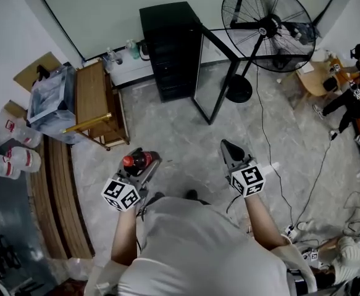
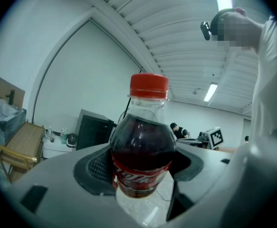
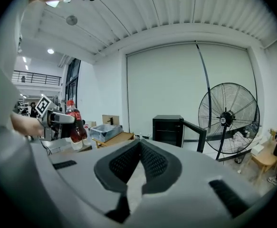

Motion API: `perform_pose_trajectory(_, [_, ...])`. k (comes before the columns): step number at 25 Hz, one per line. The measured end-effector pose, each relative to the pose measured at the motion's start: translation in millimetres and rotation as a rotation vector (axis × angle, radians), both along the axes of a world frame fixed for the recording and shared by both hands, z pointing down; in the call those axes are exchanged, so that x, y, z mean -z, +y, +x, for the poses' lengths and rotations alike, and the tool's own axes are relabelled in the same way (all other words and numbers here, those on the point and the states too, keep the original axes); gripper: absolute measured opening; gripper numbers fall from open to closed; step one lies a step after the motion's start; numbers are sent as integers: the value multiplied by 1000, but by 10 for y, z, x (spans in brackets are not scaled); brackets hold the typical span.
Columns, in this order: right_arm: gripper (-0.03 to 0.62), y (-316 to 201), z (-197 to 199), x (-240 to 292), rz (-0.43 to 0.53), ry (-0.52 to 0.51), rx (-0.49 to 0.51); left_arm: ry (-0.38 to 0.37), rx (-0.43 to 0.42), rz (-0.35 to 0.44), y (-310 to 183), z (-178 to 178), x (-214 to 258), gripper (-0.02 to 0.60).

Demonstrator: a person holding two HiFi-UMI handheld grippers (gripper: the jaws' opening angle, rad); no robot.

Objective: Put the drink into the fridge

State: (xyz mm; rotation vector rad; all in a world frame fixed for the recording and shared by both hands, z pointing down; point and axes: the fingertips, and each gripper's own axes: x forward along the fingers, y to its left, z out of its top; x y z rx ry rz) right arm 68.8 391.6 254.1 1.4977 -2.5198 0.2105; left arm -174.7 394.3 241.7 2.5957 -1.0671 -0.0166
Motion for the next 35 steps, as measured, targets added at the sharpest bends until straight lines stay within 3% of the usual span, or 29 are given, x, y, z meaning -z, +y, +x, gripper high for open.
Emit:
perform_pose_trajectory(14, [-5, -202, 173, -235, -45, 0, 7, 4, 12, -24, -215, 185, -151, 307])
perform_pose_trajectory(22, [-5, -706, 152, -316, -64, 22, -35, 5, -27, -45, -854, 143, -221, 307])
perform_pose_trajectory(35, [-5, -1729, -224, -424, -96, 79, -112, -7, -131, -31, -2079, -239, -409, 307])
